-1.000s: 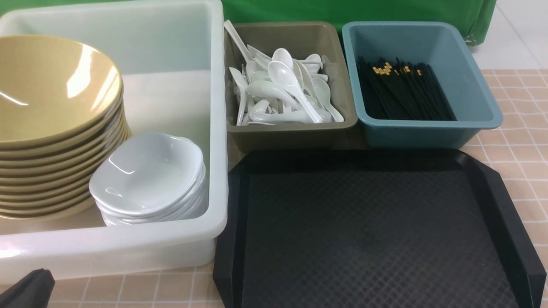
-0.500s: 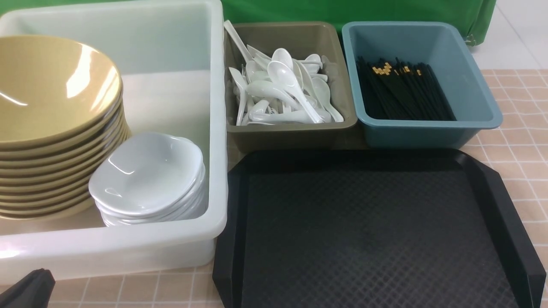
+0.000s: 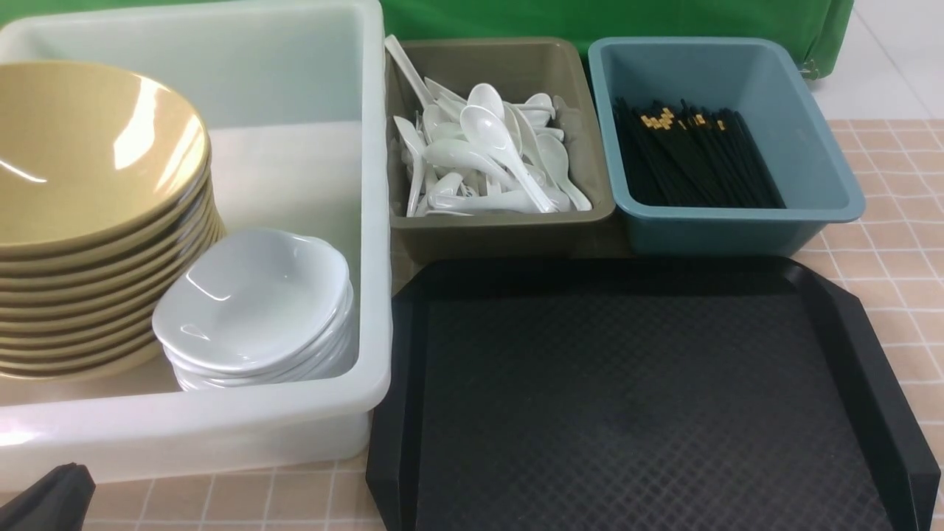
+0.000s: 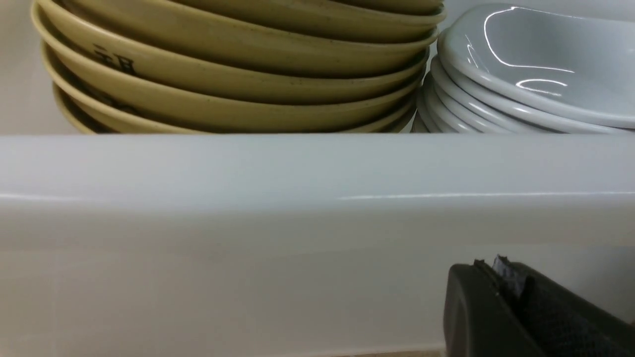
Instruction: On brown table put chopsticks spoon bowls plates into blue grey white boxes.
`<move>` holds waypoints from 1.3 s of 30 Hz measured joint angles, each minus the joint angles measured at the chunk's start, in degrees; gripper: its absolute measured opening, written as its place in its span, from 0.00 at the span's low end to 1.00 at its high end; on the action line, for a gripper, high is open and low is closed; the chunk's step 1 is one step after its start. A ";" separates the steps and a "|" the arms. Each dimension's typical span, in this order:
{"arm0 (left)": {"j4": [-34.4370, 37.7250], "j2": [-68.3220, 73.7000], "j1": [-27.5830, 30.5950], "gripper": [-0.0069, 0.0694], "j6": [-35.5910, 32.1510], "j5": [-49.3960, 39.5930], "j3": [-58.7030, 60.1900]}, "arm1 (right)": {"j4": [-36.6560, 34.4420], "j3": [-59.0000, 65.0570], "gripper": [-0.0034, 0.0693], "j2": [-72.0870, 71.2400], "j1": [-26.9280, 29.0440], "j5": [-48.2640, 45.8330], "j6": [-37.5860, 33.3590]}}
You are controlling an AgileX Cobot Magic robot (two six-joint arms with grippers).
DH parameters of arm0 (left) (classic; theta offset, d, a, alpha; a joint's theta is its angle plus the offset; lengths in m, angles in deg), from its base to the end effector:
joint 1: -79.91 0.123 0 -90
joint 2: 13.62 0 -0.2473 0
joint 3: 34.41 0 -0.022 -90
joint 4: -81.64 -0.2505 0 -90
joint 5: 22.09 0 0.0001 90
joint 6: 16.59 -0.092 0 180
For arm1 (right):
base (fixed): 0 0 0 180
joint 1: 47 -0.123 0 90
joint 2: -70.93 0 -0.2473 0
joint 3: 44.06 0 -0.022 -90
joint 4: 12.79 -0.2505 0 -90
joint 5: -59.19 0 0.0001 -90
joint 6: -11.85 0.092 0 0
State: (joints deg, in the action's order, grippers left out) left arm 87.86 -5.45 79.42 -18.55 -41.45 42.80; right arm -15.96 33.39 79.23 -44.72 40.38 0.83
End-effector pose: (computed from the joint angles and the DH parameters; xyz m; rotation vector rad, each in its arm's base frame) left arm 0.0920 -0.0041 0.1769 -0.0292 1.8267 -0.0870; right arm 0.0925 -0.0020 0.1760 -0.1040 1.8228 -0.1106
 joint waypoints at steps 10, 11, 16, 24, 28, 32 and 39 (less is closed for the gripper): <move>0.00 0.00 0.00 0.09 0.00 0.00 0.00 | 0.00 0.00 0.18 0.00 0.00 0.00 0.00; 0.00 0.00 0.00 0.09 0.00 0.00 0.00 | 0.00 0.00 0.18 0.00 0.00 0.00 0.00; 0.00 0.00 0.00 0.09 0.00 0.00 0.00 | 0.00 0.00 0.19 0.00 0.00 0.00 0.00; 0.00 0.00 0.00 0.09 0.00 0.00 0.00 | 0.00 0.00 0.20 0.00 0.00 0.00 0.00; 0.00 0.00 0.00 0.09 0.07 0.00 0.00 | 0.00 0.00 0.20 0.00 0.00 0.00 0.00; 0.00 0.00 0.00 0.09 0.07 0.00 0.00 | 0.00 0.00 0.21 0.00 0.00 0.00 0.00; 0.00 0.00 0.00 0.09 0.07 0.00 0.00 | 0.00 0.00 0.22 0.00 0.00 0.00 0.00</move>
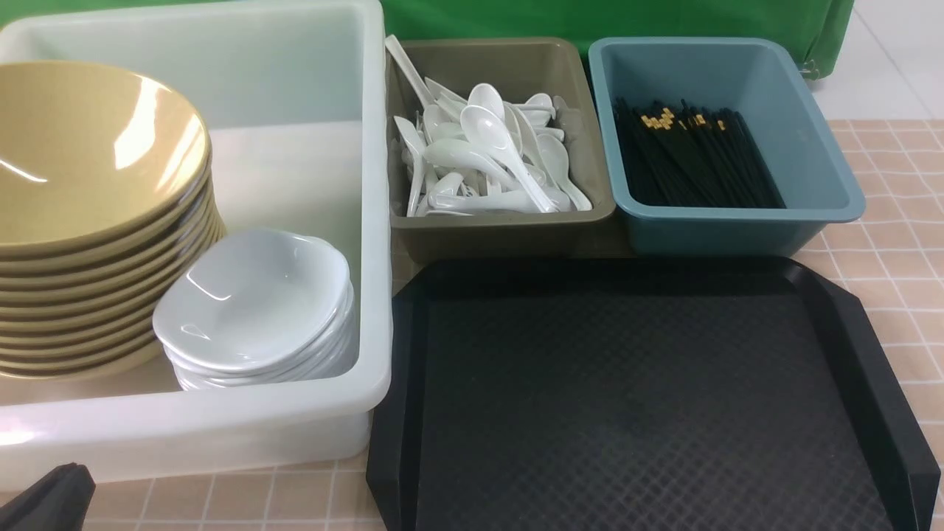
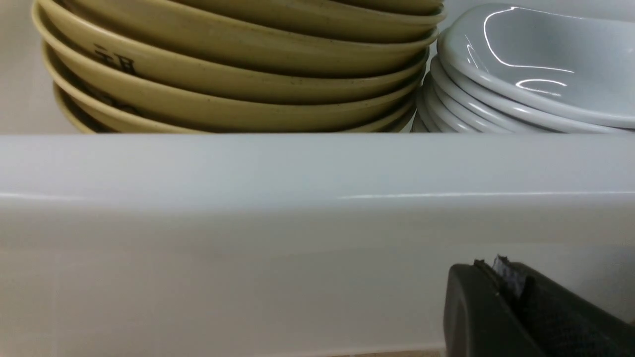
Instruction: On brown table put chopsticks spoon bowls plates into blue grey white boxes.
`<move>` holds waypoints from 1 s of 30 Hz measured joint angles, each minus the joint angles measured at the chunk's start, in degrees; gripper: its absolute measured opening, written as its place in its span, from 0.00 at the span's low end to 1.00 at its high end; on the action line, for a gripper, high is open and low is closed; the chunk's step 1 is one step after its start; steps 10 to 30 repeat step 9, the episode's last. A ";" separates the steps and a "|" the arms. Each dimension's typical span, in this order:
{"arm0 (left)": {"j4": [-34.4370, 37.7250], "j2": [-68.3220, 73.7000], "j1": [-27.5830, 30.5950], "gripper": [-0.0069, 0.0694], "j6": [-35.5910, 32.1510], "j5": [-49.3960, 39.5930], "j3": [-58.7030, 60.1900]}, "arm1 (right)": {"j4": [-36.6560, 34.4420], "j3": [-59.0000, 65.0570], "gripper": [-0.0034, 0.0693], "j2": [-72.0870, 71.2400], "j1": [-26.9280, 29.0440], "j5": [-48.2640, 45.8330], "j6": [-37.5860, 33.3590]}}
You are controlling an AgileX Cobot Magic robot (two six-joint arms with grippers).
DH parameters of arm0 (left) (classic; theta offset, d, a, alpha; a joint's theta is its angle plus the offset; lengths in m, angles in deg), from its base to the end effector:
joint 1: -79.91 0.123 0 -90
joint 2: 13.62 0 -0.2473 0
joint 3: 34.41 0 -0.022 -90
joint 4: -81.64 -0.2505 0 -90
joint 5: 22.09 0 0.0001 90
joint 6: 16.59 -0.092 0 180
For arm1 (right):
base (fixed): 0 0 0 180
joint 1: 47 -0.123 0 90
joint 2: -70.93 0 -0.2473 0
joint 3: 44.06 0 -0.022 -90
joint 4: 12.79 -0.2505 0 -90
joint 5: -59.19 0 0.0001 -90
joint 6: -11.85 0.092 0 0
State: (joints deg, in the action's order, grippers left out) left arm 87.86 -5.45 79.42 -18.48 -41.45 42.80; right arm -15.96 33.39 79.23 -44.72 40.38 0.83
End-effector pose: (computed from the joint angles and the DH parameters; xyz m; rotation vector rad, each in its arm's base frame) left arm 0.0920 -0.0041 0.1769 -0.0303 1.8267 -0.0878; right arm 0.0925 -0.0020 0.1760 -0.1040 1.8228 -0.1106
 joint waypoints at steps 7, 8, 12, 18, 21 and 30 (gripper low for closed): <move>0.00 0.00 0.00 0.09 0.00 0.00 0.00 | 0.00 0.00 0.23 0.00 0.00 0.00 0.00; 0.00 0.00 0.00 0.09 0.00 0.00 0.00 | 0.00 0.00 0.23 0.00 0.00 0.00 0.00; 0.00 0.00 0.00 0.09 0.00 0.00 0.00 | 0.00 0.00 0.23 0.00 0.00 0.00 0.00; 0.00 0.00 0.00 0.09 0.00 0.00 0.00 | 0.00 0.00 0.23 0.00 0.00 0.00 0.00; 0.00 0.00 0.00 0.09 0.00 0.00 0.00 | 0.00 0.00 0.23 0.00 0.00 0.00 0.00; 0.00 0.00 0.00 0.09 0.00 0.00 0.00 | 0.00 0.00 0.23 0.00 0.00 0.00 0.00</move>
